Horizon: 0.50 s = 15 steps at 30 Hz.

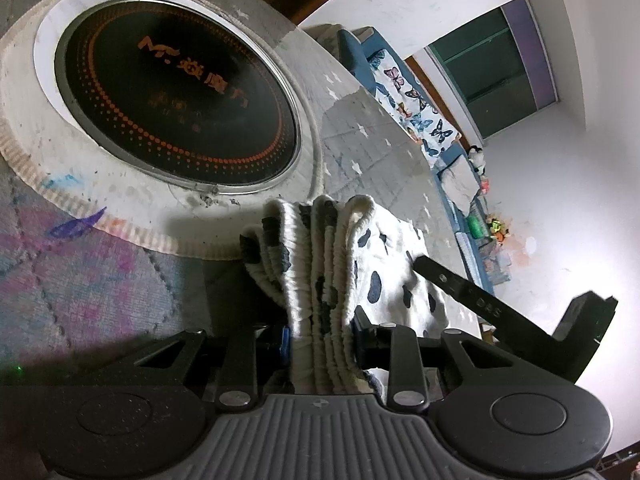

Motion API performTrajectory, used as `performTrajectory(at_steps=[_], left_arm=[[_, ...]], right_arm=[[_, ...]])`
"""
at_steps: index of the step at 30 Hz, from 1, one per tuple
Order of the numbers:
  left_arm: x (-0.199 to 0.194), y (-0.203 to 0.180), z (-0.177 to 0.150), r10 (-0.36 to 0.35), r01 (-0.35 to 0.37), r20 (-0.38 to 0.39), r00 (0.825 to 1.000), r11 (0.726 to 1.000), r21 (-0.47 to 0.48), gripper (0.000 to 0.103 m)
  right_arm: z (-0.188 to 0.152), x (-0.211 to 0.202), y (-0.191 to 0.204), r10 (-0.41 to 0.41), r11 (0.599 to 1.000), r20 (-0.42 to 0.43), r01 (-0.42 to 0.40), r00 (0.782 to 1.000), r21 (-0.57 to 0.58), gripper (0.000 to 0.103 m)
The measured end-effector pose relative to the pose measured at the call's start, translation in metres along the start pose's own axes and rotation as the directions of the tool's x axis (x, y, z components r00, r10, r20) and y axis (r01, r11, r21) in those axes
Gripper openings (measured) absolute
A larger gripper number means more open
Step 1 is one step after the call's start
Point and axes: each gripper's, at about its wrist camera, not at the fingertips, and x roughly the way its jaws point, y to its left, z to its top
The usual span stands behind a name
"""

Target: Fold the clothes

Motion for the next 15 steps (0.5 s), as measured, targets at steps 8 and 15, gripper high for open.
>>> performTrajectory(at_steps=[8, 15], left_arm=[[0.0, -0.017, -0.003, 0.069, -0.07, 0.015, 0.998, 0.996, 0.054, 0.032], [0.003, -0.029, -0.005, 0.125, -0.127, 0.023, 0.992, 0.987, 0.095, 0.033]], right_arm=[[-0.016, -0.004, -0.043, 0.065, 0.982, -0.006, -0.063, 0.998, 0.176, 0.046], [-0.023, -0.005, -0.052, 0.111, 0.975, 0.013, -0.112, 0.994, 0.194, 0.046]])
